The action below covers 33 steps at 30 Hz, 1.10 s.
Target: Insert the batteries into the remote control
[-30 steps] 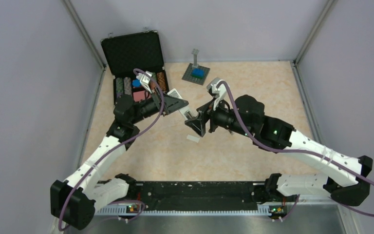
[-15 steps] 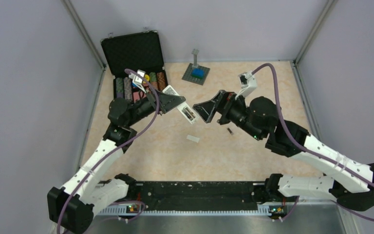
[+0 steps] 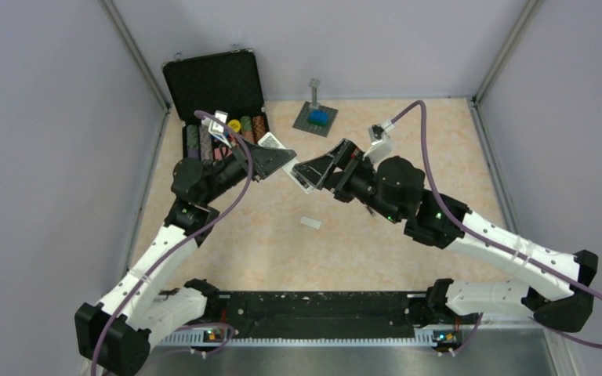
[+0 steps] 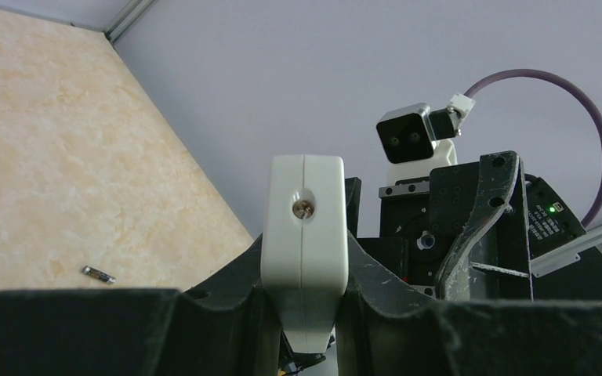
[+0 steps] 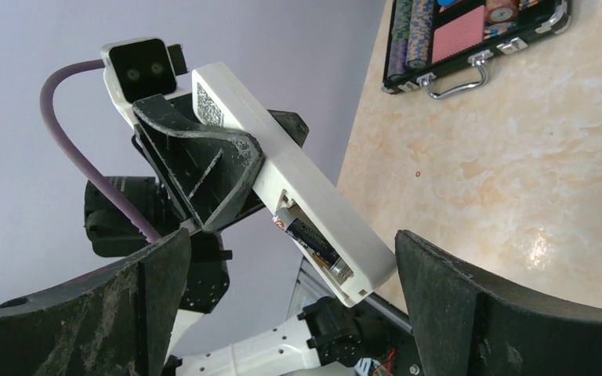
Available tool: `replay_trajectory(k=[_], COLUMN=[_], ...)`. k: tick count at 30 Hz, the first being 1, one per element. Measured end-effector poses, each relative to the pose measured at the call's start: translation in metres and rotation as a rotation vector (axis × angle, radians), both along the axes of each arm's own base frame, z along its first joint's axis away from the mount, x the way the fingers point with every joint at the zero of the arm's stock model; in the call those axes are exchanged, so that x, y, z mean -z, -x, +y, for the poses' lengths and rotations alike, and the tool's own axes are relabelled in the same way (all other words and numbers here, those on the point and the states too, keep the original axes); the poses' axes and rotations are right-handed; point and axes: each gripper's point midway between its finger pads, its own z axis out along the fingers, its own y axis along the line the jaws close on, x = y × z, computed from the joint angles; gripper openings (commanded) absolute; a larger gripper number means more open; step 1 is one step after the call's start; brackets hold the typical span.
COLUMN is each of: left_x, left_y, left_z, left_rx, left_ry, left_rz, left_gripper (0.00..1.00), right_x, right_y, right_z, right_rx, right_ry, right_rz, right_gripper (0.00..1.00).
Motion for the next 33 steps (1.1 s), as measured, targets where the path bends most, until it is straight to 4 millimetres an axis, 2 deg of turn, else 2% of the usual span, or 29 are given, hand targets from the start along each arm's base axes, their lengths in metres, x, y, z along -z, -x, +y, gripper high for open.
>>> replay_trajectory(k=[4,9,16,22,33], left_x=[-0.002,-0.002,-0.001,-0.001,-0.004], left_y=[0.000,-0.003,-0.004,-0.004,-0.001], left_z=[0.000,0.001,0.002,0.002,0.003], left_rx=[-0.003,-0.017,-0.024,-0.024,-0.025], left_ry=[0.002,0.007,0.007,0.007,0.011], left_rz=[-0.001,0.002,0.008,0.008,-0.001], left_gripper=[0.00,0.00,0.00,0.00,0.00], right_x=[0.003,0.017,0.024,0.029,0.037], right_y=[-0.001,0.000,0.000,-0.010,-0.016], right_z=[0.007,0.016,0.018,0.015,0.018], right_rx=[-0.007,-0.029,-0.031,-0.019,-0.033], right_ry=[-0.017,-0.029,-0.055,-0.080,-0.100], right_rz=[0.024,0.065,0.096,0.126,0.160], right_gripper=[0.94,0.87,0.85,0.84,0.88])
